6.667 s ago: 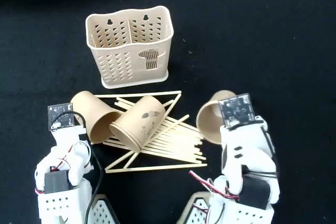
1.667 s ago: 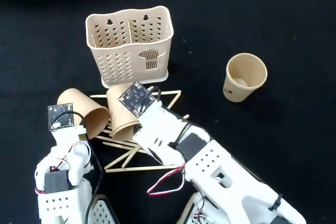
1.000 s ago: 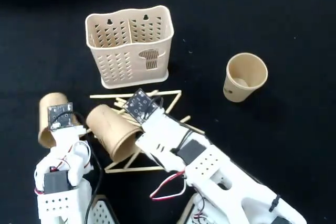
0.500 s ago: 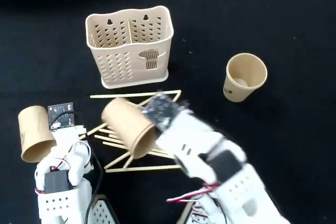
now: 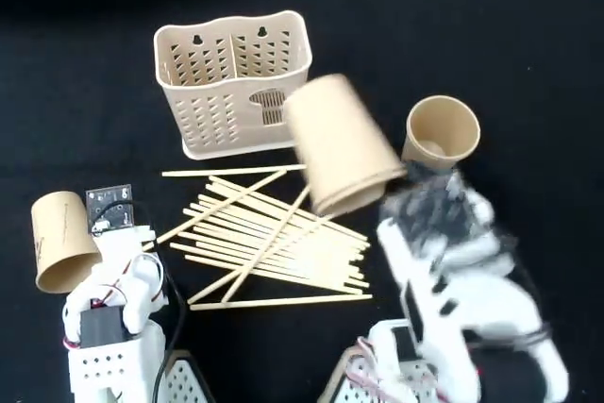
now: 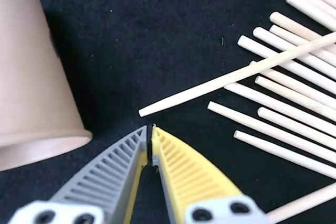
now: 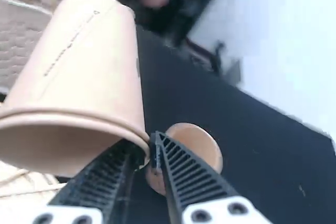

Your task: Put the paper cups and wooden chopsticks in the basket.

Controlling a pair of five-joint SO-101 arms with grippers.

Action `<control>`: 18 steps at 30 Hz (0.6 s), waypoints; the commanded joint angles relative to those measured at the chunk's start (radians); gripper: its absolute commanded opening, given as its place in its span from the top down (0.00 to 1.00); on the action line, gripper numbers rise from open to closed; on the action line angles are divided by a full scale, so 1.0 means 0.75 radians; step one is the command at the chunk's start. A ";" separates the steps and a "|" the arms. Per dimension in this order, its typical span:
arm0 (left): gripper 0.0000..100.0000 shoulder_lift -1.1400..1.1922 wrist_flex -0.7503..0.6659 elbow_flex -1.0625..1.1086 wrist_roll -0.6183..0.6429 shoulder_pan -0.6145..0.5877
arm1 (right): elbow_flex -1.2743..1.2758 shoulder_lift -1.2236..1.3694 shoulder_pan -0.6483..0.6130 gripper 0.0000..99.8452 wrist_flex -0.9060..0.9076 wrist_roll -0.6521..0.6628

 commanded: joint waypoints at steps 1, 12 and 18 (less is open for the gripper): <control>0.97 -0.004 -0.018 0.021 0.008 0.007 | -0.226 0.267 0.198 0.99 0.033 -0.068; 0.97 -0.004 -0.018 0.021 0.008 0.009 | -1.155 1.245 0.438 0.99 0.530 -0.090; 0.97 -0.004 -0.018 0.021 0.008 0.009 | -1.335 1.452 0.516 0.99 0.530 -0.080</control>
